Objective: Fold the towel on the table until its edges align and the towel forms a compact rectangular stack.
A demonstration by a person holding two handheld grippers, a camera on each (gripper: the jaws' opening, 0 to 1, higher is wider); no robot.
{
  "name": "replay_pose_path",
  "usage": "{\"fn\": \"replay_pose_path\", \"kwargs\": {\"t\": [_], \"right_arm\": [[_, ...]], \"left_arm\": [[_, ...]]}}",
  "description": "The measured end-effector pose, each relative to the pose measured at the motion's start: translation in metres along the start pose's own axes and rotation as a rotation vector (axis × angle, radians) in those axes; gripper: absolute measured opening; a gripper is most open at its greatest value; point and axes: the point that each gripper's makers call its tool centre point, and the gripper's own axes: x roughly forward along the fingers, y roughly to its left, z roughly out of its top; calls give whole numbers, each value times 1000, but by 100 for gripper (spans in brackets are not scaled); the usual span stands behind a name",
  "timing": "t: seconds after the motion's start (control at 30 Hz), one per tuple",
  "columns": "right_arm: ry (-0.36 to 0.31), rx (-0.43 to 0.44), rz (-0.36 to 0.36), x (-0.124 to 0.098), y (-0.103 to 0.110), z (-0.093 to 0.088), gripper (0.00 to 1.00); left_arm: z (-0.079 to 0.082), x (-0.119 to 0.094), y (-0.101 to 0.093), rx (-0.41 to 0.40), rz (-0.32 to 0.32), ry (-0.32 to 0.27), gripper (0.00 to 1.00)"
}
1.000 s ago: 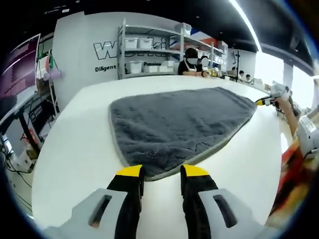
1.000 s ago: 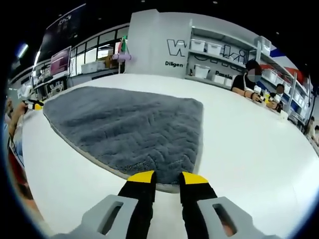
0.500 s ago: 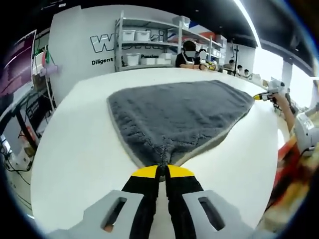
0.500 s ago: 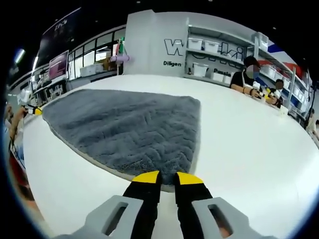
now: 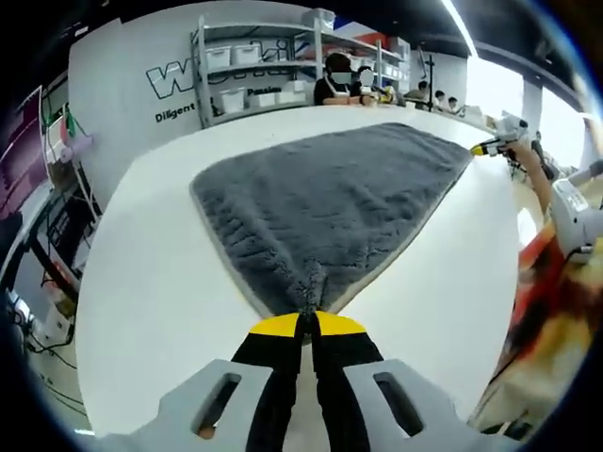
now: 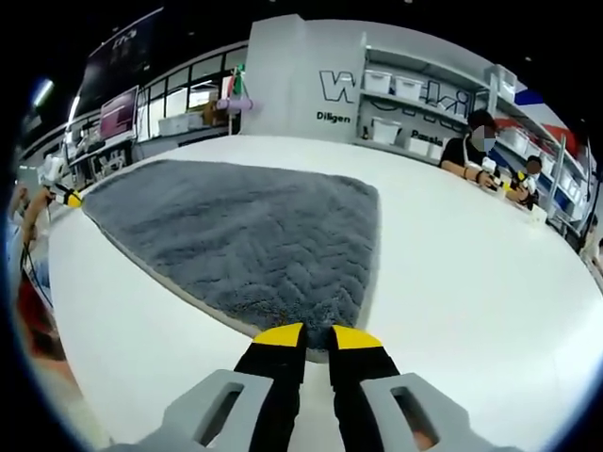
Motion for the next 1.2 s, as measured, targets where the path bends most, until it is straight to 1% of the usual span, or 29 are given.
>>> {"fn": "replay_pose_path", "kwargs": {"t": [0.17,0.3,0.37,0.43,0.5,0.53,0.57,0.63,0.67,0.73,0.77,0.8,0.83,0.87,0.9,0.93,1.0,1.03,1.07,1.1,1.13,1.17,1.2], "right_arm": [[-10,3,6,0,0,0,7],[-12,0,3,0,0,0,8],[-16,0,10,0,0,1,12],[-9,5,-5,-2,-2,2,19],[-3,9,-20,-4,-4,3,29],[-2,9,-25,-5,-4,4,32],[-1,8,-28,-7,-4,5,33],[-11,2,-23,-10,0,9,33],[-21,-3,-17,-12,2,12,33],[-44,-4,-5,-15,7,19,34],[-50,-1,-2,-16,9,20,36],[-53,0,0,-16,9,21,42],[-74,28,6,-17,11,24,47],[-95,56,12,-18,14,28,54],[-116,84,18,-18,16,31,64],[-120,92,23,-19,17,31,70],[-122,103,37,-21,19,30,78],[-122,108,39,-21,20,30,82],[-119,109,37,-21,20,29,87],[-116,112,29,-21,19,27,95],[-114,115,25,-21,19,27,100],[-103,127,29,-22,20,24,97],[-103,141,37,-21,22,24,100]], "left_arm": [[0,0,1,-3,-4,7,4],[0,0,1,-17,-16,-29,7],[1,1,0,-2,-19,-53,11],[2,0,-3,-14,-26,-62,14],[2,-1,-6,-26,-33,-70,22],[3,-1,-6,-33,-31,-74,26],[5,-3,-3,-67,-4,-87,34],[6,-5,2,-82,24,-92,46],[6,-5,4,-89,38,-95,50],[8,-8,6,-104,56,-103,49],[10,-9,6,-119,55,-117,52],[12,-9,5,-134,53,-127,56],[16,-11,5,-168,59,-154,64],[20,-12,6,-202,65,-182,77],[24,-14,6,-237,71,-209,84],[22,-15,6,-230,70,-197,86],[19,-18,6,-217,95,-177,88],[18,-19,6,-215,105,-169,90],[16,-20,7,-224,111,-164,94],[15,-21,6,-234,110,-159,96],[14,-22,6,-242,107,-153,97],[13,-23,5,-245,106,-149,97],[10,-24,4,-247,106,-138,97]]}}
